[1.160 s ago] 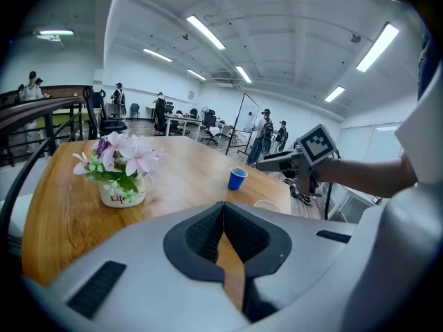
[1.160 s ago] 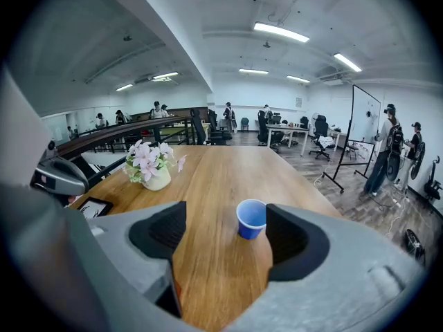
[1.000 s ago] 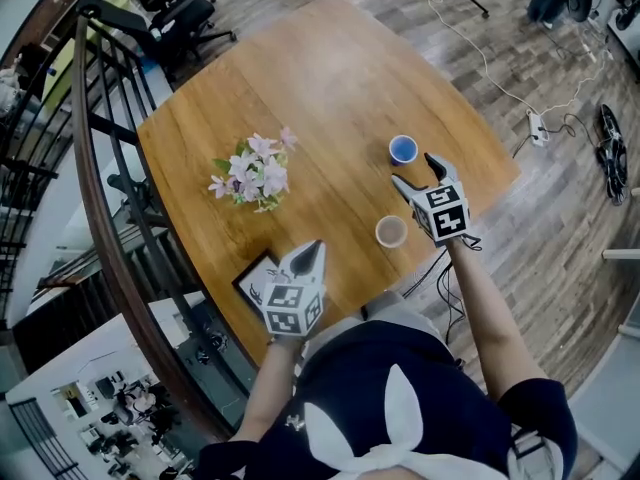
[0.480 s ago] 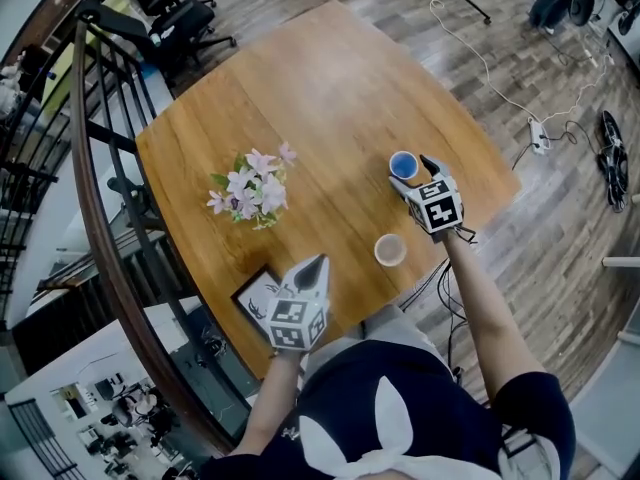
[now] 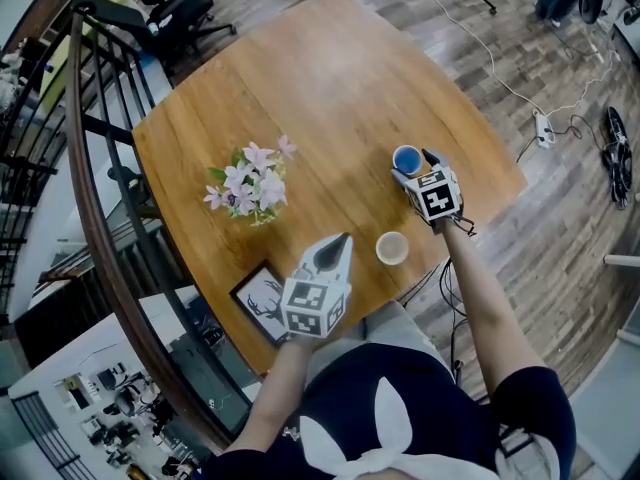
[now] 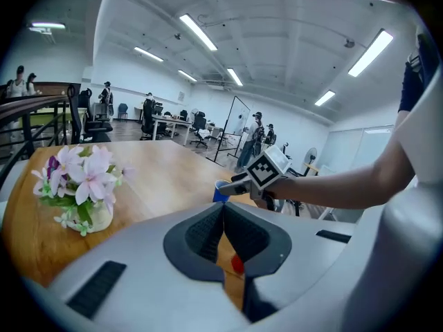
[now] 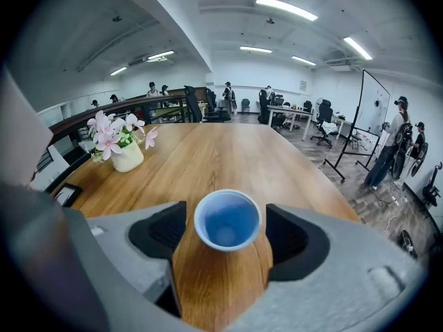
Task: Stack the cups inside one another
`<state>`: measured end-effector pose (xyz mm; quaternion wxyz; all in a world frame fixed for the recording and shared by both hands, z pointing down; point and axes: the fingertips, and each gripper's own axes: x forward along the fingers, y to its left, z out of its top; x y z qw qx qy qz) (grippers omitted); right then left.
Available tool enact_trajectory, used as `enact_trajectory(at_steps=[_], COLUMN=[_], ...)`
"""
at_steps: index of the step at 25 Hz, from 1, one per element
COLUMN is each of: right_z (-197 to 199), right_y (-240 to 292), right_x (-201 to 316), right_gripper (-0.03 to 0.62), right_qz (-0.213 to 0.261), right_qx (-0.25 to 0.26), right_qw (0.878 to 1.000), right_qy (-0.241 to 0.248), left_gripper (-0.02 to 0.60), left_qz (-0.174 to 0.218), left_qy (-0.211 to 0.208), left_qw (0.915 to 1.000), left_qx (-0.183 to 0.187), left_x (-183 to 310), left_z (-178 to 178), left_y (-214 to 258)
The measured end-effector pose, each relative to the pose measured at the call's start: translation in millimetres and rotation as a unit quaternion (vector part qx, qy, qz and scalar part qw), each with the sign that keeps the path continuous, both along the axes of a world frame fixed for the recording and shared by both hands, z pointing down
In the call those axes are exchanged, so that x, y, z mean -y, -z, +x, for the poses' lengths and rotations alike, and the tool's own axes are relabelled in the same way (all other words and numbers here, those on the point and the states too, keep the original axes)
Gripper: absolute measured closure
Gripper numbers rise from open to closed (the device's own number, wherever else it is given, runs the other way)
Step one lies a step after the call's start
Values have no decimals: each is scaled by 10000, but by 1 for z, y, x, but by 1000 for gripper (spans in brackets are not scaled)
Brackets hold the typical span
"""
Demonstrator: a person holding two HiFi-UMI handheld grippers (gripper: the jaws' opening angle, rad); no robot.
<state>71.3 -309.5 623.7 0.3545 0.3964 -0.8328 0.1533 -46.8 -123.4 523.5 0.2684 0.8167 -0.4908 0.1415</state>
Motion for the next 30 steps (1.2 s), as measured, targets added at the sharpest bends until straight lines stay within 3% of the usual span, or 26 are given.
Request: enact_trajectory(at_steps=[6,18,30], right_z=[2,1,-10], right_y=[-18,-22,24], right_x=[8,7,0], right_gripper=[226,246,247], right_qz=[-154,-217,156], right_qx=[-99,-189,53], right_qw=[9998,9996,9998], right_qy=[-83,-18,122], left_gripper=[565,565,565], left_qz=[6,-187,-169], left_qy=[-144,-89,-125], left_qw=[9999,9996,9995], left_qx=[32,164,224], left_x=[9,-2,-10], left_z=[14,5,0], left_y=[4,-9,-13])
